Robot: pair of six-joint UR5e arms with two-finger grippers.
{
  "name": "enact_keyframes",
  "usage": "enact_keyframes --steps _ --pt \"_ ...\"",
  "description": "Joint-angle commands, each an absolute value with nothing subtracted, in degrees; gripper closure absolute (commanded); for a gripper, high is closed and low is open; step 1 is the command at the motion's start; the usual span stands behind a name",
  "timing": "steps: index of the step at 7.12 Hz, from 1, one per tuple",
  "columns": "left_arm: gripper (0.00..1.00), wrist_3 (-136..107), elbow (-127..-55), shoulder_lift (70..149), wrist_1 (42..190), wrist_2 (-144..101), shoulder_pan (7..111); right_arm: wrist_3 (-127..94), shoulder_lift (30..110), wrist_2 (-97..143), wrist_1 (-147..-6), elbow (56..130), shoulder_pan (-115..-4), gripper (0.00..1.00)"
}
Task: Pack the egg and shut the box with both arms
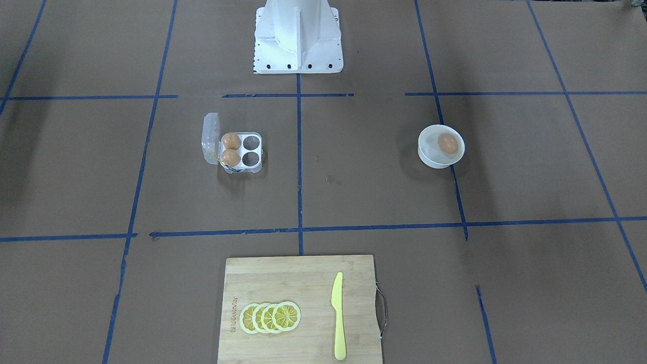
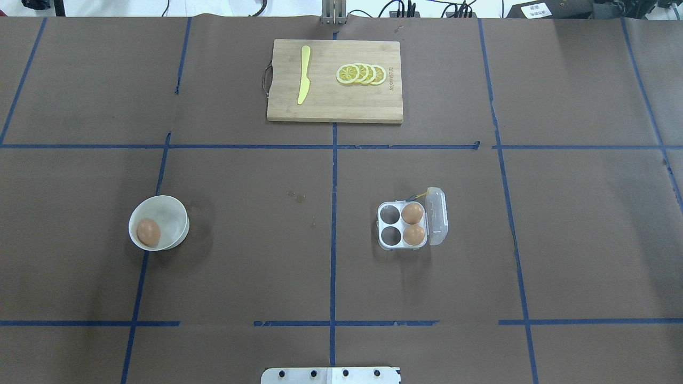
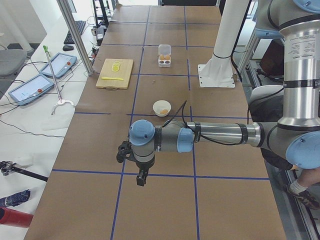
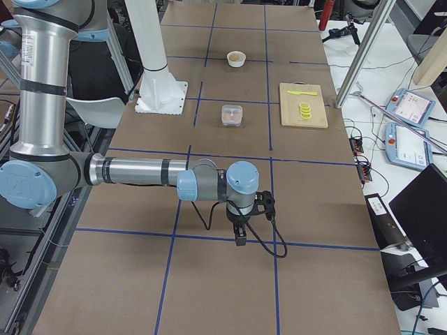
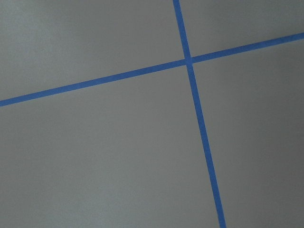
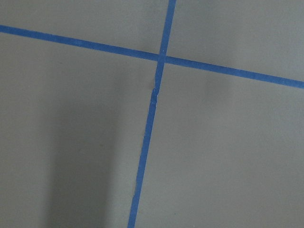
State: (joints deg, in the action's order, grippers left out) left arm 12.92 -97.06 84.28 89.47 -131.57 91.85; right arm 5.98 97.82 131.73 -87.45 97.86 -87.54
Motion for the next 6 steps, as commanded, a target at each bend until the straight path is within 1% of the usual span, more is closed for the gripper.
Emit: enact_keyframes --steps 1,4,6 --pt "0.00 13.44 -97.21 84.29 89.91 -131.49 91.76 6.06 97.82 131.84 -87.45 97.91 -87.54 0.00" --pt "0.00 13.53 -97.38 84.55 90.26 -131.49 91.58 6.50 97.73 132.54 -84.75 98.00 -87.54 0.00" --pt "0.00 13.71 -97.38 84.55 94.81 -131.57 91.23 6.24 97.56 132.89 -82.97 98.09 -87.10 0.00"
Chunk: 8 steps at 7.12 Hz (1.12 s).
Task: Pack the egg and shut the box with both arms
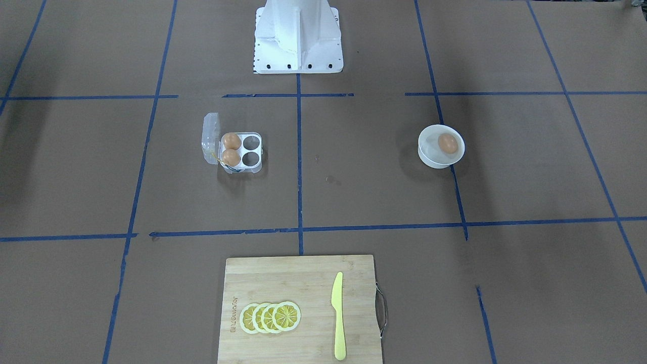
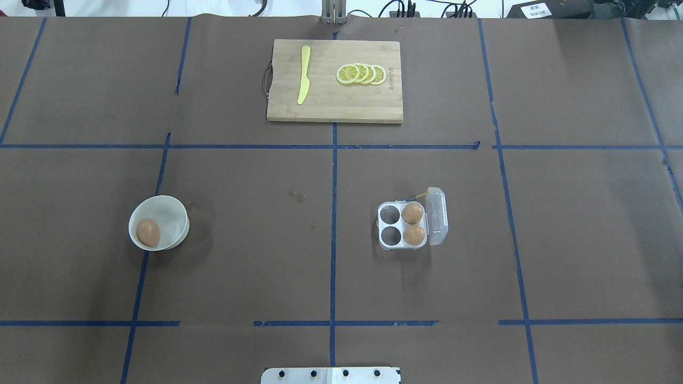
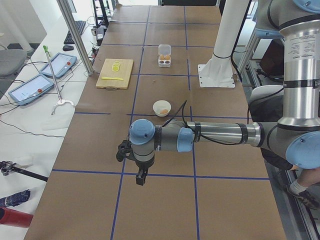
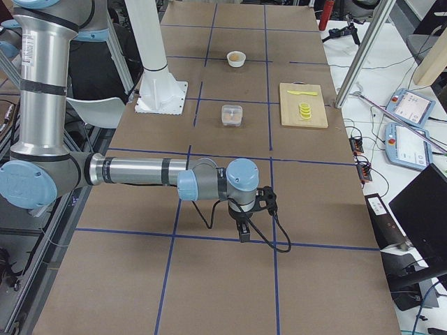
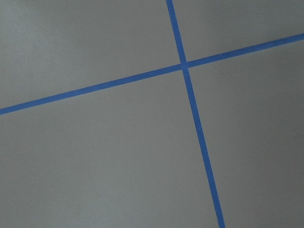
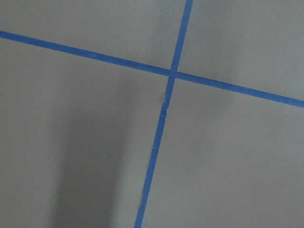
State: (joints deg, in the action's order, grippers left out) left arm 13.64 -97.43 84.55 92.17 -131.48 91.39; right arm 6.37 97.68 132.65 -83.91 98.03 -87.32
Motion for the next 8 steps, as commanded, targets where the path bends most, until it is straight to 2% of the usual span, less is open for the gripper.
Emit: enact_keyframes --steps 1,3,5,8 --pt "0.00 13.36 -97.21 85.16 95.44 -131.57 90.88 6.07 97.12 132.89 -82.97 98.26 -87.01 0.00" --pt "0.00 12.40 -97.47 86.12 101.40 -133.15 90.97 5.63 96.94 132.89 -82.01 98.44 -87.01 0.00" --pt "0.00 5.83 -96.86 88.67 108.33 -132.81 90.71 5.45 96.94 132.89 -72.04 98.70 -87.01 0.00" --pt "0.00 3.27 -94.32 90.00 126.61 -133.50 90.70 2.64 97.30 136.14 -68.73 98.00 -87.01 0.00"
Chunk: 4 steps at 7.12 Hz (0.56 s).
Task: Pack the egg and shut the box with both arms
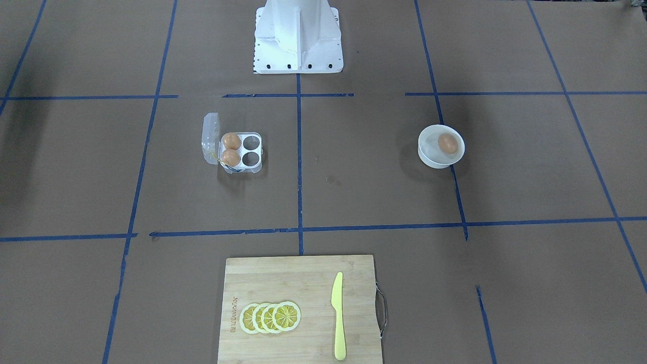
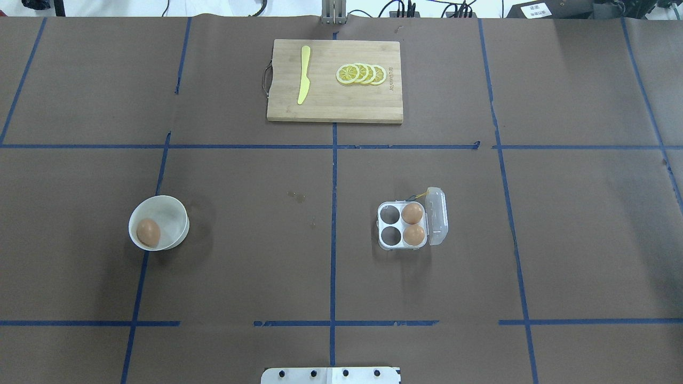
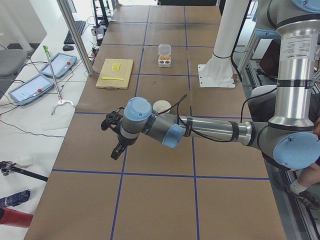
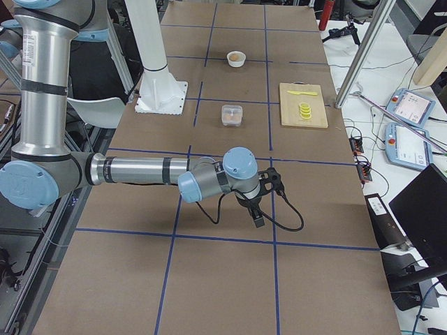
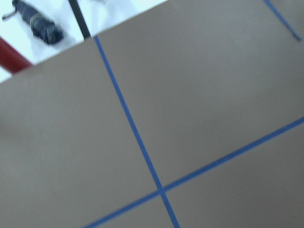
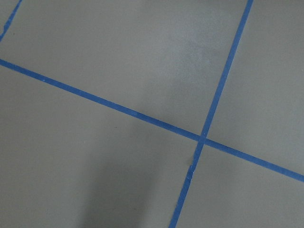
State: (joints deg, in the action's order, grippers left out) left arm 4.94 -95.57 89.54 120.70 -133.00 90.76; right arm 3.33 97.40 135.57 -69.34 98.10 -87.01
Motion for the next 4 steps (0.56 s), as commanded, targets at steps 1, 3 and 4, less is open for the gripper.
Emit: enact_keyframes --steps 1,3,4 --pt "0.00 2.03 -94.05 89.65 130.04 -135.25 90.70 2.72 97.38 136.32 -68.64 97.30 -87.01 0.00" --pt "0.00 1.06 -94.22 89.47 134.97 -137.44 87.83 2.72 97.12 139.99 -68.55 96.77 -87.01 0.00" --pt "0.00 -3.21 -94.74 89.82 135.00 -138.33 83.37 2.72 96.95 140.01 -68.47 97.03 -87.01 0.00"
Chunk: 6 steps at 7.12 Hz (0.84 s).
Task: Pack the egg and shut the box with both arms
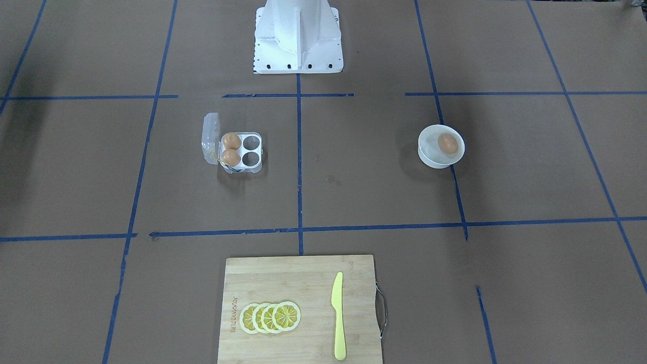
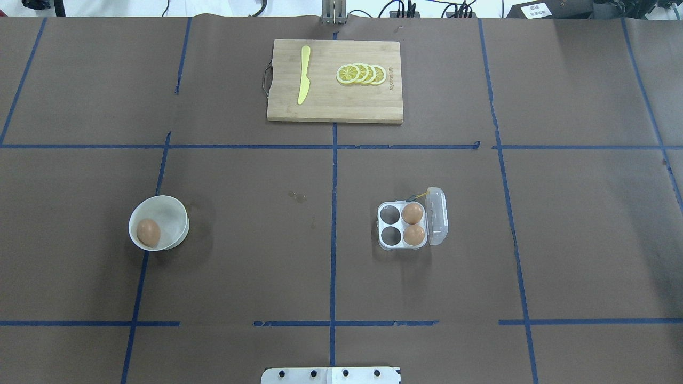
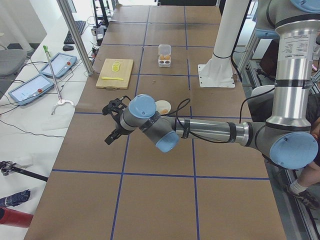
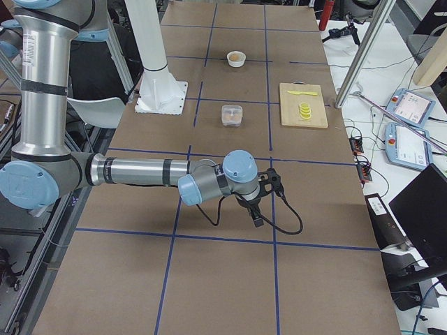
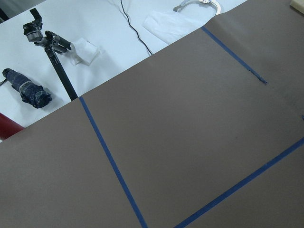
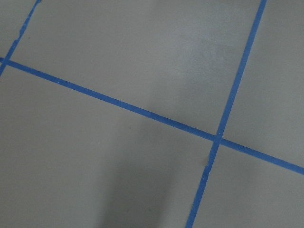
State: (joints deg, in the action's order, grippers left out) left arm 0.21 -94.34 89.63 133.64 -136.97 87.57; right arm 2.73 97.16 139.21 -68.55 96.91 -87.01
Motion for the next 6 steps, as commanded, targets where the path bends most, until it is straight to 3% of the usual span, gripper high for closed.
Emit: enact_keyframes --steps 1,5,6 --pt "0.00 -14.82 -96.66 89.56 135.09 -138.08 80.88 2.64 96.94 140.01 -68.55 96.94 -87.01 0.00" --pt "0.00 -39.22 -105.54 88.24 135.00 -121.60 64.73 2.64 97.21 140.10 -68.64 96.77 -87.01 0.00" --pt "0.10 -45.73 -106.60 88.24 134.91 -118.33 60.08 2.64 97.21 140.01 -68.64 96.77 -87.01 0.00"
